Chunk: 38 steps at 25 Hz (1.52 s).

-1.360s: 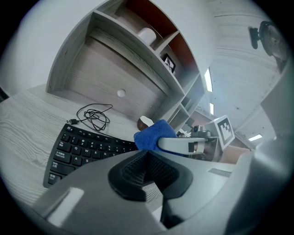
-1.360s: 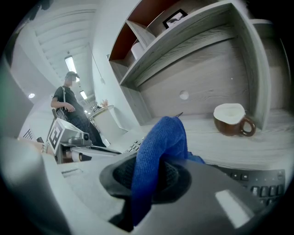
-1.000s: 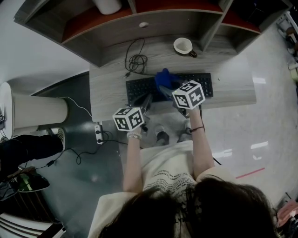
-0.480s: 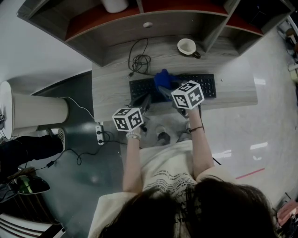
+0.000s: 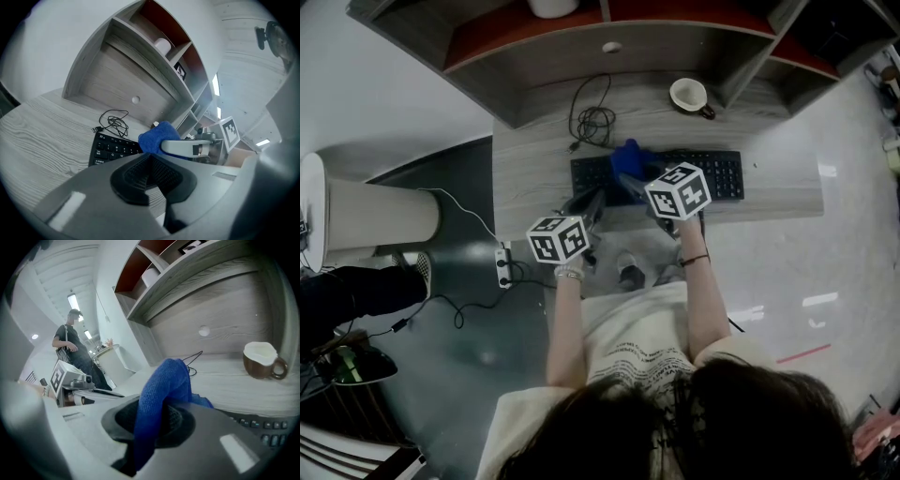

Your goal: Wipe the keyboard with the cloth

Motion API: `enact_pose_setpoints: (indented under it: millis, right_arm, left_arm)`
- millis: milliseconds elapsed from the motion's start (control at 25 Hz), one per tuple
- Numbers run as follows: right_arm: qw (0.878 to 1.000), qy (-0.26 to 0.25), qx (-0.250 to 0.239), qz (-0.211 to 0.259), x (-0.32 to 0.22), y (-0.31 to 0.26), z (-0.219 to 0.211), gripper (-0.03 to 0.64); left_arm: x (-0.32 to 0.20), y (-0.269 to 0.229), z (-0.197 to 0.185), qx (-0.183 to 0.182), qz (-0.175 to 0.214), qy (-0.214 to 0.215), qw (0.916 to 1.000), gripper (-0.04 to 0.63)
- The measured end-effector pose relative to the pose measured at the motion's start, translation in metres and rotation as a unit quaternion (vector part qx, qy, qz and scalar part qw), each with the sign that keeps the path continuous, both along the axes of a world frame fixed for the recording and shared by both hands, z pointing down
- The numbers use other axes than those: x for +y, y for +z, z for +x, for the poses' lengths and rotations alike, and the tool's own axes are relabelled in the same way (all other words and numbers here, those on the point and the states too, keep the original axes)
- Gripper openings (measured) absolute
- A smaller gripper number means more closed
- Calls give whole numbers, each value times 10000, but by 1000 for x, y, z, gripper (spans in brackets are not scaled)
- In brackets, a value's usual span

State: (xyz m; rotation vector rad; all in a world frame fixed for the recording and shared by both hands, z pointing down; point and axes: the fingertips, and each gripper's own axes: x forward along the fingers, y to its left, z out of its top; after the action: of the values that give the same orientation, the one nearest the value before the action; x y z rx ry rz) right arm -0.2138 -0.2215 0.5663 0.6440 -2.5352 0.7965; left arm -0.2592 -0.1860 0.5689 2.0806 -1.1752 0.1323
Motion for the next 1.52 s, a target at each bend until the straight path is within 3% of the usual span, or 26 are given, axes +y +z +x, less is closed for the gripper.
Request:
enact_pose_setpoints:
  millis: [1520]
  right_arm:
    - [9985, -535, -124, 8, 14, 2, -76, 58]
  left_arm:
    - [14, 1, -66, -139, 23, -442, 9989, 3]
